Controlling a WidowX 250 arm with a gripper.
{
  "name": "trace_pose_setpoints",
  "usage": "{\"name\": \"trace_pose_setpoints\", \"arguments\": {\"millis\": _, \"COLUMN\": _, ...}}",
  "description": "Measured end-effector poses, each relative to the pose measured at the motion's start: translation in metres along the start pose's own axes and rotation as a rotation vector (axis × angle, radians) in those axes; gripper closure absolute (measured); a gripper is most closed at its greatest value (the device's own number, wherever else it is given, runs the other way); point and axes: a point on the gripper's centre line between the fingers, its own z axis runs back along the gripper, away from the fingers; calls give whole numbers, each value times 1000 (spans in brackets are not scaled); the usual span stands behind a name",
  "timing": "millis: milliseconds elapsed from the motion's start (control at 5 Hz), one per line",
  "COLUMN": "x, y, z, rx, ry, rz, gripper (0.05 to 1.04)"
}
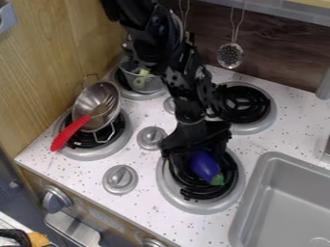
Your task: Place egg plant on right bottom burner
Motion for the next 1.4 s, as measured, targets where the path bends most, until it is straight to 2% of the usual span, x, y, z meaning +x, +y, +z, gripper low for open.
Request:
{"name": "trace_pose_setpoints", "arguments": {"millis": 200, "x": -1, "y": -4, "z": 9, "rx": 1, "ry": -22, "rz": 17, "gripper": 84}}
{"name": "trace_pose_setpoints", "arguments": {"millis": 600, "x": 3, "y": -11, "z": 36, "rx": 32, "ry": -14, "rz": 75, "gripper": 84}}
{"name": "trace_pose_setpoints", "arguments": {"millis": 800, "x": 8, "y": -6, "z": 45, "rx": 67, "ry": -40, "rz": 26, "gripper": 84}}
{"name": "trace_pose_setpoints", "arguments": {"millis": 1000, "x": 28, "y": 9, "z": 45, "rx": 45, "ry": -59, "rz": -67, "gripper": 84}}
{"name": "trace_pose_setpoints", "arguments": {"millis": 1200, "x": 47, "y": 24, "z": 43, "rx": 23, "ry": -98, "rz": -238, "gripper": 84}}
{"name": "trace_pose_setpoints", "arguments": {"millis": 1400, "x": 57, "y": 25, "z": 44, "rx": 7, "ry": -139, "rz": -377, "gripper": 84}}
